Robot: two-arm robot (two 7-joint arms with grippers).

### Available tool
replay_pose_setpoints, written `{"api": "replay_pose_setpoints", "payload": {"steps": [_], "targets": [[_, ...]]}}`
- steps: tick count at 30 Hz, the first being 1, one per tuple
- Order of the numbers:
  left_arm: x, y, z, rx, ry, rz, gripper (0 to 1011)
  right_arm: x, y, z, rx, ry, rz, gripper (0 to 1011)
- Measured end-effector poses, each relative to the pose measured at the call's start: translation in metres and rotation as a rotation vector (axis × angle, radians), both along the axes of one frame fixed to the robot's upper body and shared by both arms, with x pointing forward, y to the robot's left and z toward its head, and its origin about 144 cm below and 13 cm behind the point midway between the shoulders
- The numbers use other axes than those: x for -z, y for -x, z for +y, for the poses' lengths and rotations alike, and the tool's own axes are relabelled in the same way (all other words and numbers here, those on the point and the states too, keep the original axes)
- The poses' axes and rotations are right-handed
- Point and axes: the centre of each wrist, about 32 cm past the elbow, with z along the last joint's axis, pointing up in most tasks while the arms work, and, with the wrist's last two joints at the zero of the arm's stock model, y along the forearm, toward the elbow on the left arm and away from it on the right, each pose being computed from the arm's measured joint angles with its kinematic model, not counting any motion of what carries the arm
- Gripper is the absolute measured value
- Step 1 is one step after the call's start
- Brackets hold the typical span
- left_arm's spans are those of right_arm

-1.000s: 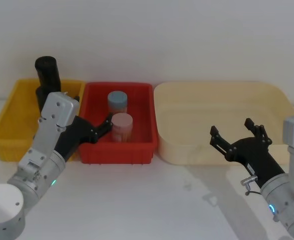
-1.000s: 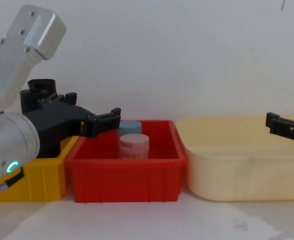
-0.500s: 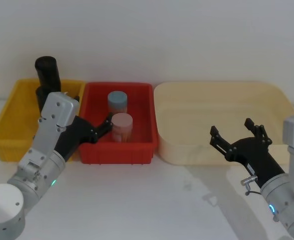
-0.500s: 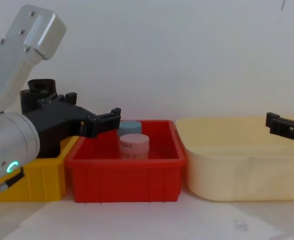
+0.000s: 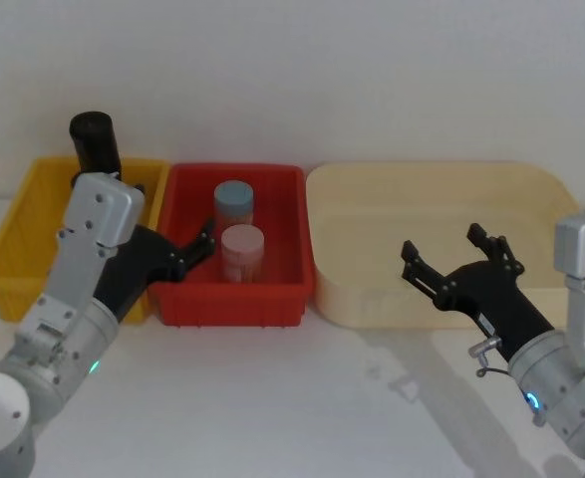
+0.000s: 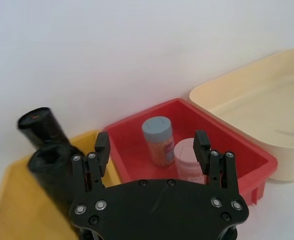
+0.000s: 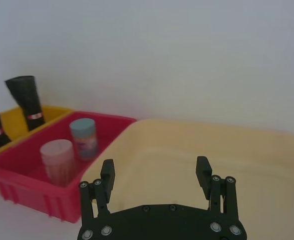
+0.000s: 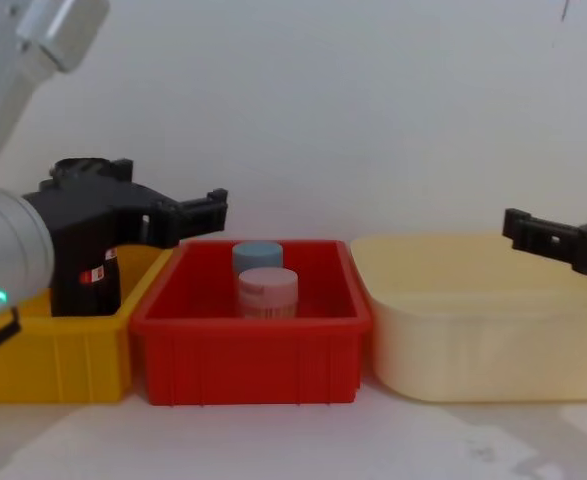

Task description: Pick up the garbage bag with the one hand and transfer it to the other hand.

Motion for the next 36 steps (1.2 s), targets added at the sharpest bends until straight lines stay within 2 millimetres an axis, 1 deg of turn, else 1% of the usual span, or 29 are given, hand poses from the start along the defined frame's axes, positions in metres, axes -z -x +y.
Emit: {"api": "replay_pose_setpoints", "payload": {"steps": [5,8,10,11,12,14,15,17,18,22,23,24,27,30,33,36], "targets": [[-0.012,0.018,0.003,-0.045,0.003,0.011,1000,-0.006,-0.009,0.002,-0.061,-0.015,0.002,1001],[-0.023,0.037,0.009,-0.087,0.013,0.020,1000,-0.009,-0.016,0.005,-0.102,-0.024,0.003,1002],[-0.026,0.043,0.013,-0.100,0.017,0.026,1000,-0.012,-0.022,0.008,-0.135,-0.029,0.003,1001],[-0.028,0.045,0.015,-0.106,0.019,0.028,1000,-0.012,-0.022,0.008,-0.135,-0.029,0.003,1002],[-0.032,0.051,0.020,-0.118,0.024,0.031,1000,-0.015,-0.027,0.011,-0.156,-0.032,0.005,1002],[-0.035,0.056,0.025,-0.128,0.029,0.037,1000,-0.018,-0.035,0.017,-0.187,-0.034,0.006,1002],[-0.037,0.059,0.031,-0.137,0.035,0.042,1000,-0.019,-0.037,0.019,-0.200,-0.034,0.009,1002],[-0.039,0.062,0.036,-0.142,0.038,0.046,1000,-0.021,-0.044,0.023,-0.220,-0.035,0.011,1001],[-0.040,0.063,0.042,-0.140,0.043,0.054,1000,-0.024,-0.052,0.029,-0.242,-0.034,0.014,1002],[-0.042,0.061,0.055,-0.136,0.051,0.065,1000,-0.029,-0.071,0.045,-0.290,-0.030,0.024,1001],[-0.041,0.060,0.057,-0.131,0.052,0.068,1000,-0.032,-0.079,0.052,-0.308,-0.025,0.030,1001],[-0.041,0.059,0.060,-0.128,0.054,0.071,1000,-0.032,-0.079,0.052,-0.308,-0.025,0.030,1002],[-0.039,0.050,0.069,-0.117,0.062,0.079,1000,-0.037,-0.098,0.068,-0.345,-0.010,0.043,1001],[-0.035,0.037,0.079,-0.096,0.075,0.089,1000,-0.041,-0.108,0.077,-0.366,0.004,0.051,1001],[-0.033,0.028,0.085,-0.083,0.084,0.095,1000,-0.046,-0.121,0.089,-0.393,0.027,0.062,1002],[-0.029,0.017,0.090,-0.066,0.100,0.102,1000,-0.050,-0.130,0.097,-0.411,0.049,0.071,1002]]}}
